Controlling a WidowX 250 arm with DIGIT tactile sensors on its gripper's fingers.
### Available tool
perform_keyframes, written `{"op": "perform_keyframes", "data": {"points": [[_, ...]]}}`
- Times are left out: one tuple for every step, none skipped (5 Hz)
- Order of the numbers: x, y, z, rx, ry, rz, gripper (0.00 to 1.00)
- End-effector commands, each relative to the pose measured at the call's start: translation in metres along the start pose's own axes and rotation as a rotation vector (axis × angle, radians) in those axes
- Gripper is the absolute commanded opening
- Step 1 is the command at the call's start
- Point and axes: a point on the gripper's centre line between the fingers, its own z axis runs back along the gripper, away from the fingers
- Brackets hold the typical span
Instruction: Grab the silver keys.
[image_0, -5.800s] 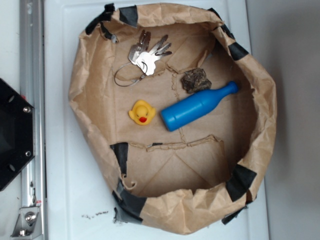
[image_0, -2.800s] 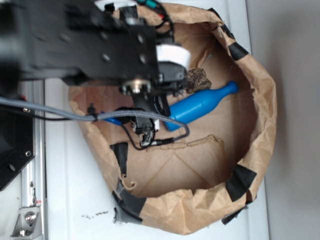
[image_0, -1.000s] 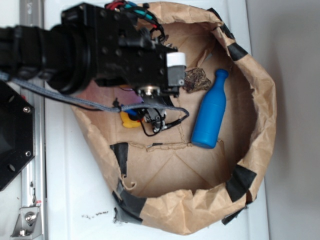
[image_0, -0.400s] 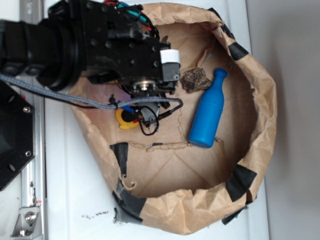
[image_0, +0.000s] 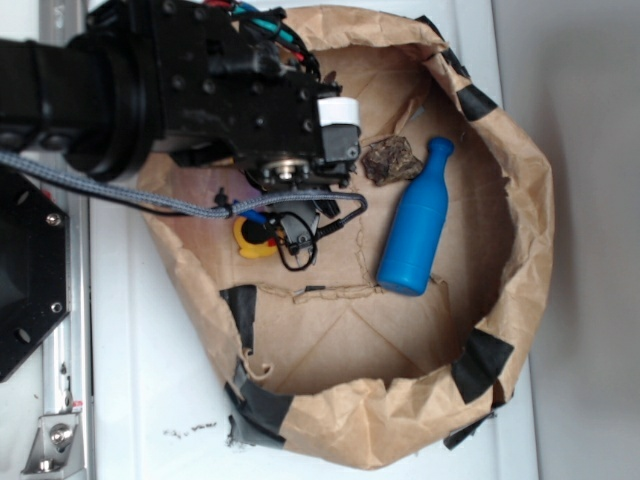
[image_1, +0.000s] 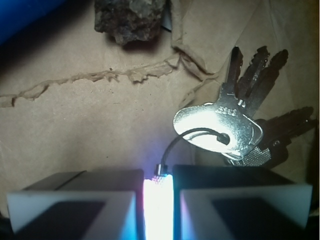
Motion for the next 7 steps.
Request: {"op": "perform_keyframes", "data": {"points": [[0.01,0.005,0.032,-0.055,-0.042,0.019,0.0],[0.014,0.002,0.076,-0.222,-0.044,-0.02,0.0],[0.007,0.012,0.118,-0.511,-0.17,-0.143,0.0],[-0.001,0.006,0.108,-0.431,-0.217,-0.233,0.0],[0.001,-0.003,0.099,-0.288,-0.215,-0.289,0.0],[0.004,-0.013,0.094,-0.126,-0.211,-0.301,0.0],[0.009,-0.025,0.096,-0.003,-0.231,-0.317,0.0]]}}
